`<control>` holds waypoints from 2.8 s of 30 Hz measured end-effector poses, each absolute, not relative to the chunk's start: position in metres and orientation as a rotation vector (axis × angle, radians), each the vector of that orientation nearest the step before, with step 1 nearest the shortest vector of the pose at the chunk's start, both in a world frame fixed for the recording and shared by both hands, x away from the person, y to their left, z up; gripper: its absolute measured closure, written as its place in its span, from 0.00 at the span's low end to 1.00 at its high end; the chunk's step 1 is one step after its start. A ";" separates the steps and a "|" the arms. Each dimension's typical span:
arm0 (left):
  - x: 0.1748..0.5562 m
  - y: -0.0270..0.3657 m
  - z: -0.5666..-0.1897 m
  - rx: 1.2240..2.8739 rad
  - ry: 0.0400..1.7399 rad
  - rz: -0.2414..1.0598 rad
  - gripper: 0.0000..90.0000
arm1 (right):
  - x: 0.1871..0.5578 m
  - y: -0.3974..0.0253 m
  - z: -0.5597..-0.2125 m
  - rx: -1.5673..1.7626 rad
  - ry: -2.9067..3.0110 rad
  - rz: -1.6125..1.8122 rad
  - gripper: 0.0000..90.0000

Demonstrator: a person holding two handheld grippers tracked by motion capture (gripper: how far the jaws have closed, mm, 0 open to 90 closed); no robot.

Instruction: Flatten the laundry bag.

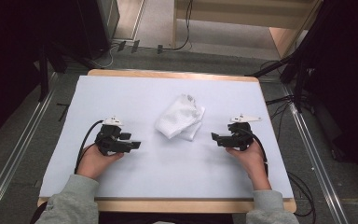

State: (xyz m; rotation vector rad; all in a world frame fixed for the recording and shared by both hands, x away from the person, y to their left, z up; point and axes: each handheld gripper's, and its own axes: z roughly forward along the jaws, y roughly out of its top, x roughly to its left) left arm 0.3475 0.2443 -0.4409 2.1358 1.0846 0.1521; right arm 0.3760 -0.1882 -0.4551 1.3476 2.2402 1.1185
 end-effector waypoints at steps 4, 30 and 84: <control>0.350 0.245 -0.440 2.125 1.080 0.137 0.41 | 0.376 -0.188 -0.455 1.333 2.255 1.111 0.27; 0.370 0.234 -0.440 2.164 1.033 0.101 0.42 | 0.375 -0.194 -0.455 1.373 2.282 1.179 0.47; 0.356 0.251 -0.436 2.107 1.063 0.117 0.41 | 0.426 -0.102 -0.422 1.231 2.477 1.227 1.00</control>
